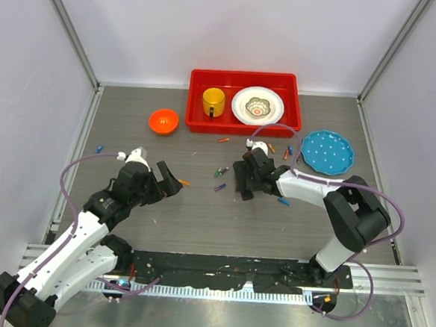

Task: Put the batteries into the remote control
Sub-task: Pick up the remote control from the center of the board.

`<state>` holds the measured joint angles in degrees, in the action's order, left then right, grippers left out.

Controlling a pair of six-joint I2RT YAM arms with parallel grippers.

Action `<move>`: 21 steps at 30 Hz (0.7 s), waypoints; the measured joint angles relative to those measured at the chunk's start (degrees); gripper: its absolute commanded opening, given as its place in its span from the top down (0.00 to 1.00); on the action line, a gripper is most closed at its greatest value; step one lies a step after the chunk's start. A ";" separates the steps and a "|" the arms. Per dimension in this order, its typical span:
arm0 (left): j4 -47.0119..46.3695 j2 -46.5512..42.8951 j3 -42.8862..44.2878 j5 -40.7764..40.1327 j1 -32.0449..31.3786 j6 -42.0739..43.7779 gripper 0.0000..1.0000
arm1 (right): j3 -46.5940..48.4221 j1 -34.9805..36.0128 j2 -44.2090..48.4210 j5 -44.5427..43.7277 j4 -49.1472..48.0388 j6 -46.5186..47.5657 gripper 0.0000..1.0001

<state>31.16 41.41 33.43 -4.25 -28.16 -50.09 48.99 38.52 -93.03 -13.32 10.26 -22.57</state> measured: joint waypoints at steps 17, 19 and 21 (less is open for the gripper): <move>-1.81 0.11 -1.20 1.55 0.00 -0.09 0.00 | 2.05 2.73 -3.19 -2.62 -0.22 1.86 0.37; -1.92 0.11 -1.51 1.55 0.00 -0.24 0.00 | 2.08 2.89 -3.28 -2.64 -0.44 1.86 0.47; -1.99 0.11 -1.92 1.55 0.00 -0.31 0.00 | 2.12 2.89 -3.39 -2.62 -0.68 1.86 0.60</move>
<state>29.17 41.52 31.51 -2.70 -28.16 -50.39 51.11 41.41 -96.42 -15.94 9.58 -20.71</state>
